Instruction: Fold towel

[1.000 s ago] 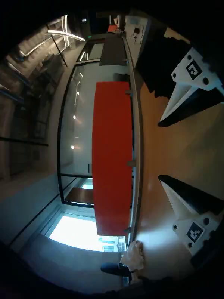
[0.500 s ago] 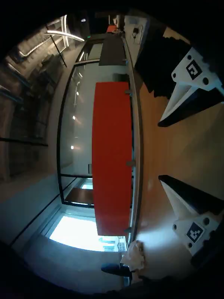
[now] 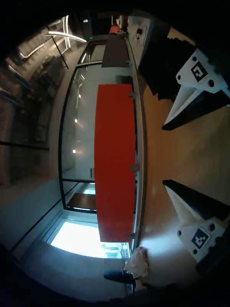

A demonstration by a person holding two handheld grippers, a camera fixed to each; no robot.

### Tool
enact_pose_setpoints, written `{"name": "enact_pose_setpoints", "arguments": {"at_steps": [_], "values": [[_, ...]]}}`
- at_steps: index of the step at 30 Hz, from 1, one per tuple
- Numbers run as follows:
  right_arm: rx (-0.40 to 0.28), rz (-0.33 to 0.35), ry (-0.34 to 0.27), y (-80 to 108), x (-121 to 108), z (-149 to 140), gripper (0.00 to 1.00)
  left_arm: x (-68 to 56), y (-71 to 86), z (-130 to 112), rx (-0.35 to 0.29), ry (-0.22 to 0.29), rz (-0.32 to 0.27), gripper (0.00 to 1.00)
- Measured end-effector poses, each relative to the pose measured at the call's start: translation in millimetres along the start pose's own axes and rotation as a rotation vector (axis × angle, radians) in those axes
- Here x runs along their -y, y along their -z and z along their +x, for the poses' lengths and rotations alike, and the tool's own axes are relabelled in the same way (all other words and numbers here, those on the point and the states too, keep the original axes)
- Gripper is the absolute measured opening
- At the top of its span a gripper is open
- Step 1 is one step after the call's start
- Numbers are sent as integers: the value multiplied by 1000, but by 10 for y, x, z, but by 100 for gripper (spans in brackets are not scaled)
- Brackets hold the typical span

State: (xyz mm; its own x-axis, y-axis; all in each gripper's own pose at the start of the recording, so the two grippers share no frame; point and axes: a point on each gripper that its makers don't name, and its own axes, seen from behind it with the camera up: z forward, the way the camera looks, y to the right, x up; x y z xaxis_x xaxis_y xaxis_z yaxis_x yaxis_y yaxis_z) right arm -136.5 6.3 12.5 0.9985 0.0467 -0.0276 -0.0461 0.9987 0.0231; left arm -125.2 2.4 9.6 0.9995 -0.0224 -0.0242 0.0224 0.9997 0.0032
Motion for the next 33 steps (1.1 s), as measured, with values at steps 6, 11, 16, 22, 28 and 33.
{"name": "enact_pose_setpoints", "arguments": {"at_steps": [6, 11, 16, 22, 28, 33], "values": [[0, 0, 0, 2, -4, 4, 100, 3, 6, 5, 0, 0, 0, 96], [0, 0, 0, 0, -7, 7, 99, 3, 9, 14, 1, 0, 0, 96], [0, 0, 0, 1, -1, 3, 100, 2, 17, 24, 1, 0, 0, 96], [0, 0, 0, -3, -3, 2, 100, 4, 20, 30, 1, 0, 0, 96], [0, 0, 0, -5, -3, 0, 100, 5, 16, 33, 1, 0, 0, 96], [0, 0, 0, -1, -4, 5, 100, 8, 18, 30, 2, 0, 0, 96]]}}
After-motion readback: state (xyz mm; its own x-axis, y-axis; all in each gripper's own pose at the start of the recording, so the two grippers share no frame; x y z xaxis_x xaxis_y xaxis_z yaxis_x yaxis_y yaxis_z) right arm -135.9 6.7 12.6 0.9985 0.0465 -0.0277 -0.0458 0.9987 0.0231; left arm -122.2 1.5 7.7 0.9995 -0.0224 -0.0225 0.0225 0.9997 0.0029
